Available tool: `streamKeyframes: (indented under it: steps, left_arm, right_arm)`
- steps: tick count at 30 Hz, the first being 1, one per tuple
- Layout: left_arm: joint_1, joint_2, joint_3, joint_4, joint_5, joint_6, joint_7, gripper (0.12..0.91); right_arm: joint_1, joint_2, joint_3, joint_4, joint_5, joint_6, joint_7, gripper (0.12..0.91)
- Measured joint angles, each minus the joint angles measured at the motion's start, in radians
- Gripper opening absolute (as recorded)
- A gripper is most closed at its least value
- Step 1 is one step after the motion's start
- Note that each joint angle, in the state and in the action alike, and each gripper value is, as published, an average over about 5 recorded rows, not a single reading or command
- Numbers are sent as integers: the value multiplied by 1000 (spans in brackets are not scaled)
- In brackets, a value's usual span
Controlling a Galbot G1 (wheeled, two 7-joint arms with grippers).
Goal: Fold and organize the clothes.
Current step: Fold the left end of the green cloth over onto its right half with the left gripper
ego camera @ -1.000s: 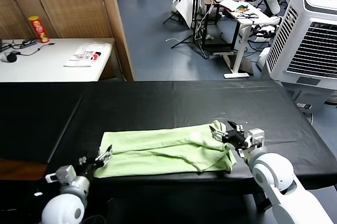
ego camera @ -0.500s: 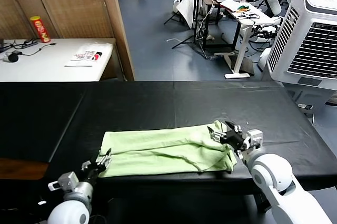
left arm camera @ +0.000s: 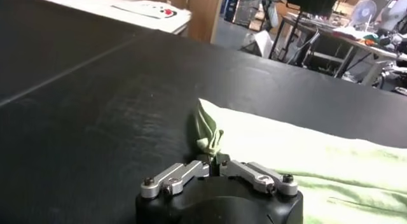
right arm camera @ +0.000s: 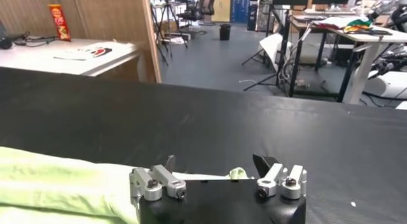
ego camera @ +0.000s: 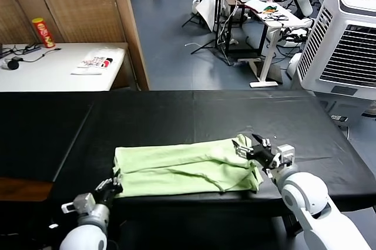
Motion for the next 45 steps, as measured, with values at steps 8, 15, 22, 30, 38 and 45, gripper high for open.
streamKeyframes:
  steps: [8,15,22,30,38,45]
  left_arm:
    - [-28,171,-66,59,84,-41,28,161]
    - [-16,367,-160,128,80,-73,27,161]
    - [-7,411,-174,88,79,-48,8,161]
    - [-30,279,-39,-79,-2,37,-46,161]
    - [-81,86,140,-153,-119,125,-116,161]
    - [-142,-27,271,-150,-130,154,-153,161]
  right_arm:
    - [-16,19,25,9,-5,0,5,798]
    - [-36,36,33,12,-23,0,6,798]
    - [-56,59,31,15,-53,2,9,798]
    - [-86,75,56,14,-89,17,6,798]
    - [-104,88,71,8,-114,22,4,798]
    - [-115,107,59,1,-137,28,0,798]
